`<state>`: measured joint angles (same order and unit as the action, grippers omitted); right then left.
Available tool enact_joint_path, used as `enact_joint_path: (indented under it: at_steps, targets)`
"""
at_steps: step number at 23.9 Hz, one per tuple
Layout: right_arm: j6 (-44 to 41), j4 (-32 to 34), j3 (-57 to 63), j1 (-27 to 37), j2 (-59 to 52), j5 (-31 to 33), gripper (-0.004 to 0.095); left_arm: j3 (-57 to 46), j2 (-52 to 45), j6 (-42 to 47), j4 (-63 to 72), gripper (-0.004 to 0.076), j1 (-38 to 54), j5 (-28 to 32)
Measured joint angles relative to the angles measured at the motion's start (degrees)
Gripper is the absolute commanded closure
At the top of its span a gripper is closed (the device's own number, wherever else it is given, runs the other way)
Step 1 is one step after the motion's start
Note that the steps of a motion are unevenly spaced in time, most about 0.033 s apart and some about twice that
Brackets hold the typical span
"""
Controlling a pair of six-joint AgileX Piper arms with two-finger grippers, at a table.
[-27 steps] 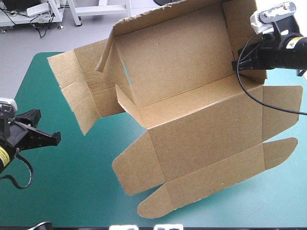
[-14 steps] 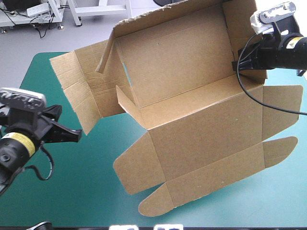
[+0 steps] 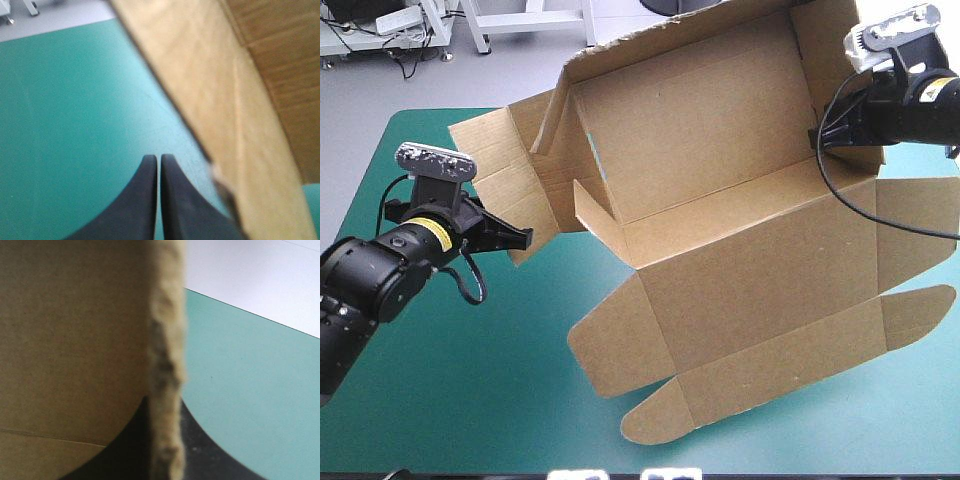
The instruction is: Fold the box
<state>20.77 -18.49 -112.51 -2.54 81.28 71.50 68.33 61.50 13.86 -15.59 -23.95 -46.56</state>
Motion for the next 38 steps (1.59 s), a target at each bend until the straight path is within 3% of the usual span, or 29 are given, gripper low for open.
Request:
enact_joint_path:
  at_steps: [7, 10, 13, 22, 25, 31, 38]
  targets:
    - [-0.3, 0.1, 0.0, 0.0, 0.1, 0.0, 0.0928, 0.0, 3.5, -41.7, 43.0, 0.0709, 27.4, -2.1]
    - [-0.9, -0.1, 0.0, 0.0, 0.8, 0.0, 0.0928, 0.0, 5.9, -58.9, 63.6, 0.0709, 40.9, -10.9]
    - [-1.1, -2.0, 0.0, 0.0, 2.3, 0.0, 0.0928, 0.0, 10.5, -69.3, 79.0, 0.0709, 50.5, -21.6]
    - [-0.8, -5.8, 0.0, 0.0, 3.5, 0.0, 0.0928, 0.0, 17.9, -71.0, 90.5, 0.0703, 52.9, -22.7]
    - [-0.8, -7.3, 0.0, 0.0, 4.5, 0.0, 0.0928, 0.0, 18.0, -70.7, 92.4, 0.0637, 51.4, -22.7]
    - [-0.3, -9.9, 0.0, 0.0, 6.2, 0.0, 0.0928, 0.0, 18.0, -70.6, 94.5, 0.0402, 45.1, -22.8]
    - [-0.3, -9.5, 0.0, 0.0, 7.3, 0.0, 0.0928, 0.0, 18.0, -70.4, 97.4, 0.0400, 39.9, -22.7]
